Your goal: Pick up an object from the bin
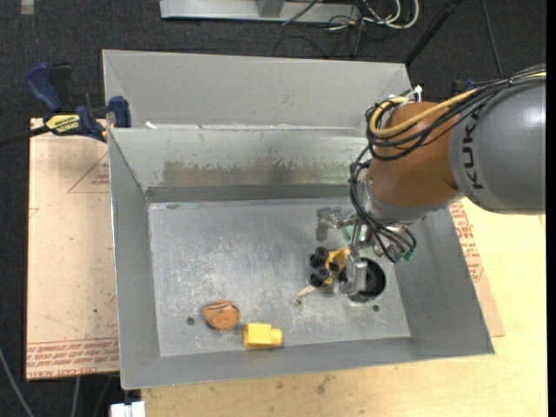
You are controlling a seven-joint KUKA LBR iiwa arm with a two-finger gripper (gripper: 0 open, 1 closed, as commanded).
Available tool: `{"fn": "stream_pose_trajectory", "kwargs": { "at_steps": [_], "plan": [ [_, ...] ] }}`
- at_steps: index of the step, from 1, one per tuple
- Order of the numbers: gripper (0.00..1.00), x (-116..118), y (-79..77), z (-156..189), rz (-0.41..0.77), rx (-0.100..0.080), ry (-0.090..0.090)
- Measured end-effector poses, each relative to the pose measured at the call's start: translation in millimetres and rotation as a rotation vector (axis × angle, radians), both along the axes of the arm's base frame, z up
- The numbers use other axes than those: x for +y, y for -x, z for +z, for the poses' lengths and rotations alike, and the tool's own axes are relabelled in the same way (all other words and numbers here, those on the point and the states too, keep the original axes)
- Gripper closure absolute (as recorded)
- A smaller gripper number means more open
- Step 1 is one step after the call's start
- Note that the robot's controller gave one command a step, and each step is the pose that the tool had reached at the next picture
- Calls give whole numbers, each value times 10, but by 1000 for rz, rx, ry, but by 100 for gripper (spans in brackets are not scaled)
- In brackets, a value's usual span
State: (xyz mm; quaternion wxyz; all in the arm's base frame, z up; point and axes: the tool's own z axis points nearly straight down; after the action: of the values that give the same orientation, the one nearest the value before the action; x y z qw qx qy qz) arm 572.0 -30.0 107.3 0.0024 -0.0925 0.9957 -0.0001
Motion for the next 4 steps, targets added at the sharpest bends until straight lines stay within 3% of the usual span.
{"fn": "stream_pose_trajectory", "kwargs": {
  "at_steps": [1,2,4],
  "plan": [
    [0,-200,-13,-262,-94,1,-2],
    [100,-57,180,-370,-175,3,-2],
    [100,-56,183,-351,-176,4,-2]
  ]
}}
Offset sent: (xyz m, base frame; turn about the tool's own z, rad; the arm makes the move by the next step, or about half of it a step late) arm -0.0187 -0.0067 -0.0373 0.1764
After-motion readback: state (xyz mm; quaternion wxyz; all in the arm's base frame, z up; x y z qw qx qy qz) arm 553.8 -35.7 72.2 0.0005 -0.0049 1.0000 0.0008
